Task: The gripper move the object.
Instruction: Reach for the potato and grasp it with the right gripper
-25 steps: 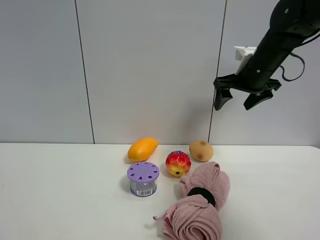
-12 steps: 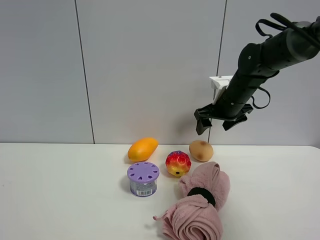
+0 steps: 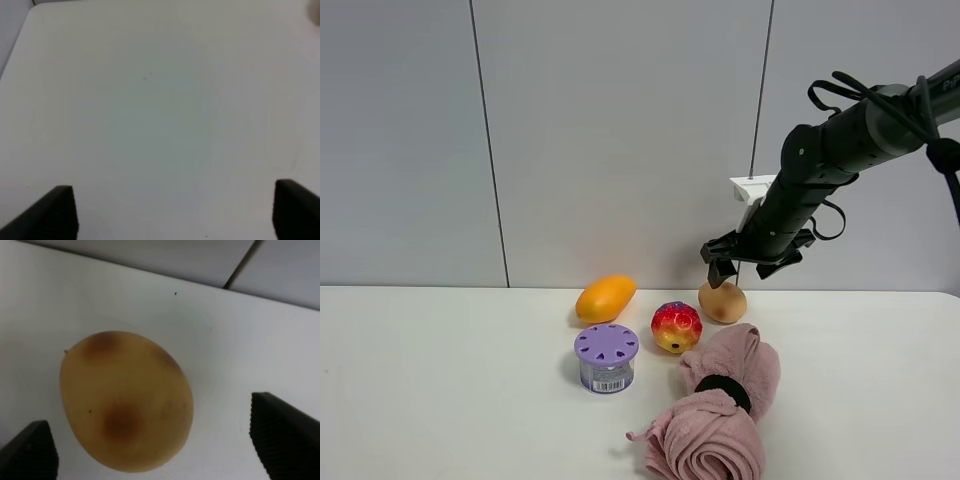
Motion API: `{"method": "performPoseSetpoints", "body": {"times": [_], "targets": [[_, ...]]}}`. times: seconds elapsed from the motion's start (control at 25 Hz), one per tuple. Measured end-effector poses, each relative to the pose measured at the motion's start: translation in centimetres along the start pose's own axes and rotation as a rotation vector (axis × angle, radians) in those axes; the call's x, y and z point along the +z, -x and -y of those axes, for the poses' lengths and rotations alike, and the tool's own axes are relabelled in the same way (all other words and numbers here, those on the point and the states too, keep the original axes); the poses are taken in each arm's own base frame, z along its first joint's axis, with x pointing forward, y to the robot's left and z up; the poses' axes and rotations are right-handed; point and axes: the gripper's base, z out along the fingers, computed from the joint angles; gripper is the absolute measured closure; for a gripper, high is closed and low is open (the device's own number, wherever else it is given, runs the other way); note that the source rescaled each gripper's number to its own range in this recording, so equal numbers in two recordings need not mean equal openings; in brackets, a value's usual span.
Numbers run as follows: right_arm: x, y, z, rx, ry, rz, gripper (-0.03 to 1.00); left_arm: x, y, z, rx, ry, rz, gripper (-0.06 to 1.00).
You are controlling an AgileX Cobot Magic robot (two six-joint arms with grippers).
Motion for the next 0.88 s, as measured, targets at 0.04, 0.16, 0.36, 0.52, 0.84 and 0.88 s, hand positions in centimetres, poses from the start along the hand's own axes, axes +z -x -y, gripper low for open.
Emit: {"method": "performPoseSetpoints", "body": {"times": [0.04, 0.16, 0.36, 0.52, 0.84, 0.88], "targets": [[0.3, -0.2, 0.0, 0.001, 0.000, -0.006, 0.06, 0.0, 0.0, 0.0, 0.000, 0.000, 0.000, -0.06], [1.0, -0.6, 0.0, 0.015, 0.001, -0.020, 0.06, 0.0, 0.0, 0.0, 0.000, 0.000, 0.000, -0.06], [1.3, -0.4, 0.1, 0.035, -0.005, 0.013, 0.11, 0.0, 0.0, 0.0, 0.000, 0.000, 0.000, -0.06], [2.2, -0.9, 0.0, 0.036, -0.005, -0.001, 0.18, 0.0, 0.0, 0.0, 0.000, 0.000, 0.000, -0.06], [2.8, -1.0, -0.5, 0.028, -0.001, 0.009, 0.42, 0.0, 0.0, 0.0, 0.000, 0.000, 0.000, -0.06], [2.8, -1.0, -0.5, 0.028, -0.001, 0.009, 0.45, 0.0, 0.0, 0.0, 0.000, 0.000, 0.000, -0.06]]}}
